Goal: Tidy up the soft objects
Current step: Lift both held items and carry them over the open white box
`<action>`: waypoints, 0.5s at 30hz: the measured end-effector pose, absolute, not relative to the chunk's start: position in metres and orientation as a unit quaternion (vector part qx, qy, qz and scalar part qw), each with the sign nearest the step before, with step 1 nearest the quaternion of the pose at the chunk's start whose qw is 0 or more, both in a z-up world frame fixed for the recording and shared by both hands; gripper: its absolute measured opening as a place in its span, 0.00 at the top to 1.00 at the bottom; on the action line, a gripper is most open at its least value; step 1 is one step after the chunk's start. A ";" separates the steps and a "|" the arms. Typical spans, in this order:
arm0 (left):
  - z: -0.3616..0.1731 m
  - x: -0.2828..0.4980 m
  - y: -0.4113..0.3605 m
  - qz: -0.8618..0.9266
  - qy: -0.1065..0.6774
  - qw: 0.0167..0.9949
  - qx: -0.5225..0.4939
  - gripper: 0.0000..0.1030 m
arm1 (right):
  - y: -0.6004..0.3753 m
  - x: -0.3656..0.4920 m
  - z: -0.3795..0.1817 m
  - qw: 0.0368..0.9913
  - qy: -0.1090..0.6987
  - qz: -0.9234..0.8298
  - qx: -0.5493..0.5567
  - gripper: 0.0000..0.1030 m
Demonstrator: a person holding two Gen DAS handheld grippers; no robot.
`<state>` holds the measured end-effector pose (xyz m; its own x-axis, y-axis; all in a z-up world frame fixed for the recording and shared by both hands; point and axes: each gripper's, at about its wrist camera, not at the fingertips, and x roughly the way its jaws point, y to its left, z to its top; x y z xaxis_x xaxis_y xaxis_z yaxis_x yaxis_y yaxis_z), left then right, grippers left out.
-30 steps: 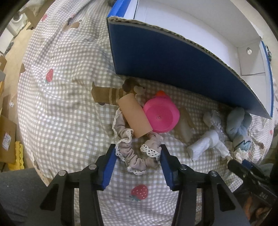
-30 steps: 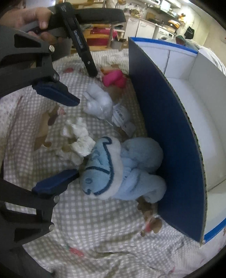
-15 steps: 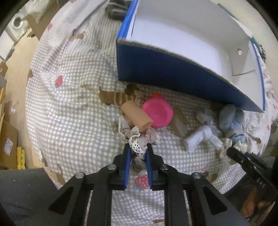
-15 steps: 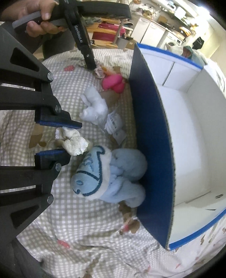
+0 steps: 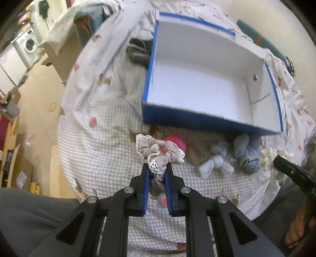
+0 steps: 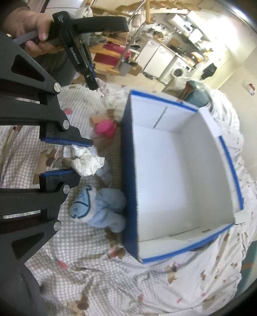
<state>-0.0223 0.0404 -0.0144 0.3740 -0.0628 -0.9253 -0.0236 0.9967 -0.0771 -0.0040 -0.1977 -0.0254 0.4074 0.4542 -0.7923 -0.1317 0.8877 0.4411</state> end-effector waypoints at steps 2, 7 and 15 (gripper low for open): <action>-0.005 -0.021 0.042 -0.008 0.552 0.833 -0.035 0.87 | -0.198 -0.002 -0.016 0.829 0.507 0.179 0.157 0.79; 0.011 -0.002 0.035 -0.006 0.536 0.844 -0.024 0.87 | -0.200 0.010 0.003 0.842 0.489 0.175 0.147 0.79; 0.033 0.026 0.018 -0.013 0.499 0.866 -0.007 0.87 | -0.205 0.031 0.027 0.860 0.461 0.174 0.137 0.79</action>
<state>0.0263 0.0180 0.0332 0.5010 -0.0296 -0.8650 0.0159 0.9996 -0.0250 0.0305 -0.2053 0.0265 0.5151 0.4251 -0.7443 -0.1735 0.9021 0.3951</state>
